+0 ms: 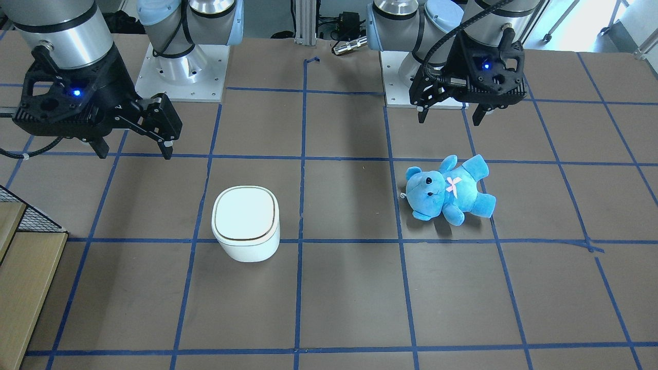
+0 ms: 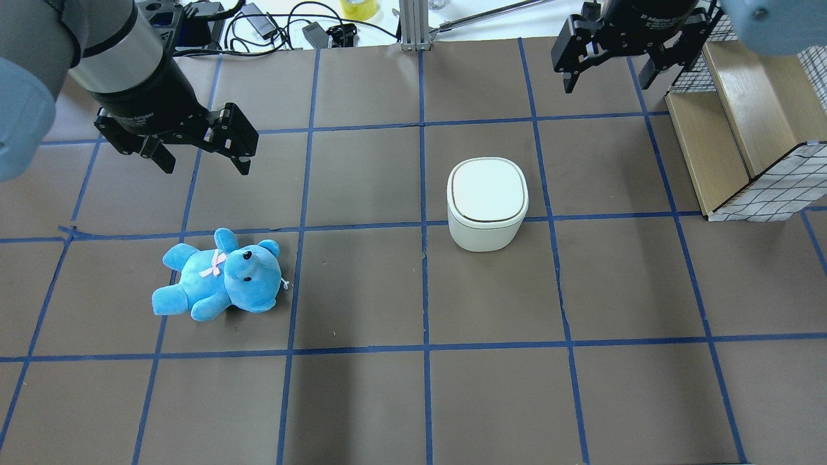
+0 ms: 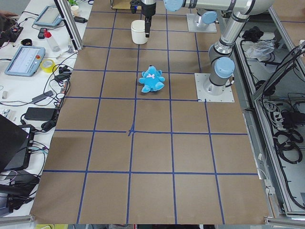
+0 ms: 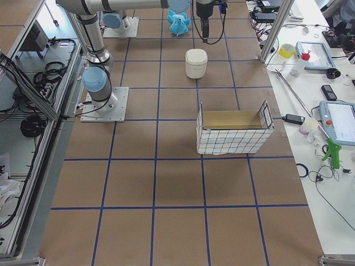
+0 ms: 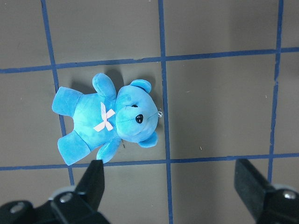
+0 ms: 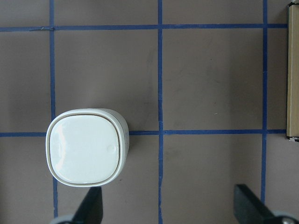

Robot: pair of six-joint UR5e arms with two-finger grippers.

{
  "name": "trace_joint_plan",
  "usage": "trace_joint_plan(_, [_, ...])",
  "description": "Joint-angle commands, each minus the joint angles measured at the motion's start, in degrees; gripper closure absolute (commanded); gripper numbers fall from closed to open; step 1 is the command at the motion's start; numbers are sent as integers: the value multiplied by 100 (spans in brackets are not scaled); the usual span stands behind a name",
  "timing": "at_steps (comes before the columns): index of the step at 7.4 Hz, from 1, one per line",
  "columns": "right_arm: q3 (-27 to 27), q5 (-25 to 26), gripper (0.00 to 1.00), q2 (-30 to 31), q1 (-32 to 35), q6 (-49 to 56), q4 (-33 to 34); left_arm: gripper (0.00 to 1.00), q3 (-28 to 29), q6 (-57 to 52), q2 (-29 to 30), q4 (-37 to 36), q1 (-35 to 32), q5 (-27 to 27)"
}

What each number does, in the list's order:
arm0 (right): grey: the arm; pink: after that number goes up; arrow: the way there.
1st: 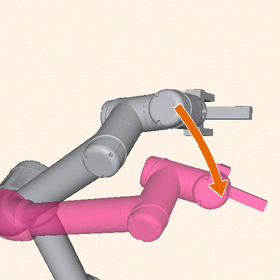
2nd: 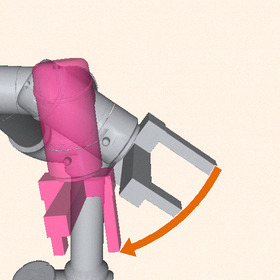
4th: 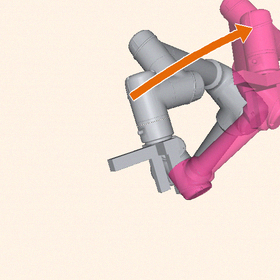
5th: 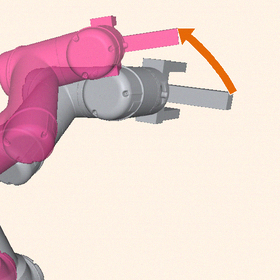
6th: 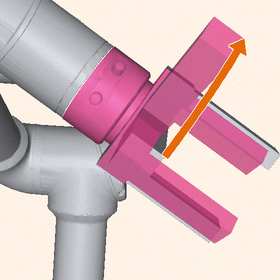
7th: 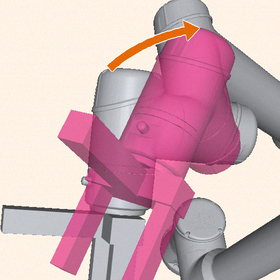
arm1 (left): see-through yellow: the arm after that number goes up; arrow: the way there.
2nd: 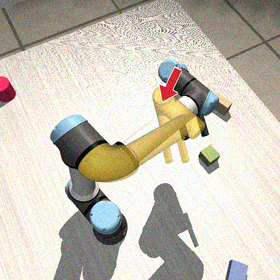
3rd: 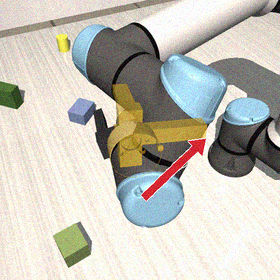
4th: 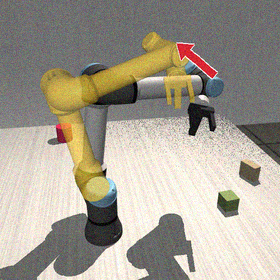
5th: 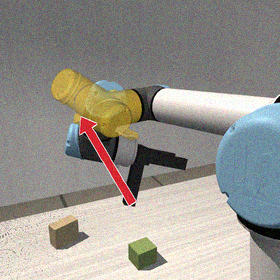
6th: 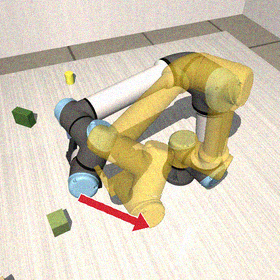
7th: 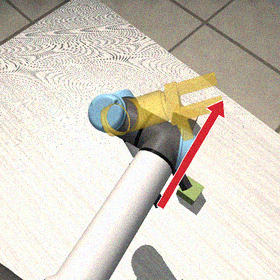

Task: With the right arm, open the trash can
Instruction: 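Move the right gripper down toward the white trash can's lid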

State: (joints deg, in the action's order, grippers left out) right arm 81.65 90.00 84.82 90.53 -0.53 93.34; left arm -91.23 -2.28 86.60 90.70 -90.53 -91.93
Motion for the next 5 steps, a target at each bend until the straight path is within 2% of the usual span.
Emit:
trace_joint_plan(1, [0, 9, 0, 0, 0, 0, 0, 0, 0, 0, 6, 0, 0, 0])
trace_joint_plan(4, [9, -44, 0, 0, 0, 9, 17, 0, 0, 0, -3, 0, 0, 0])
trace_joint_plan(5, [17, -18, 13, -9, 0, 9, 52, 0, 0, 0, 6, 0, 0, 0])
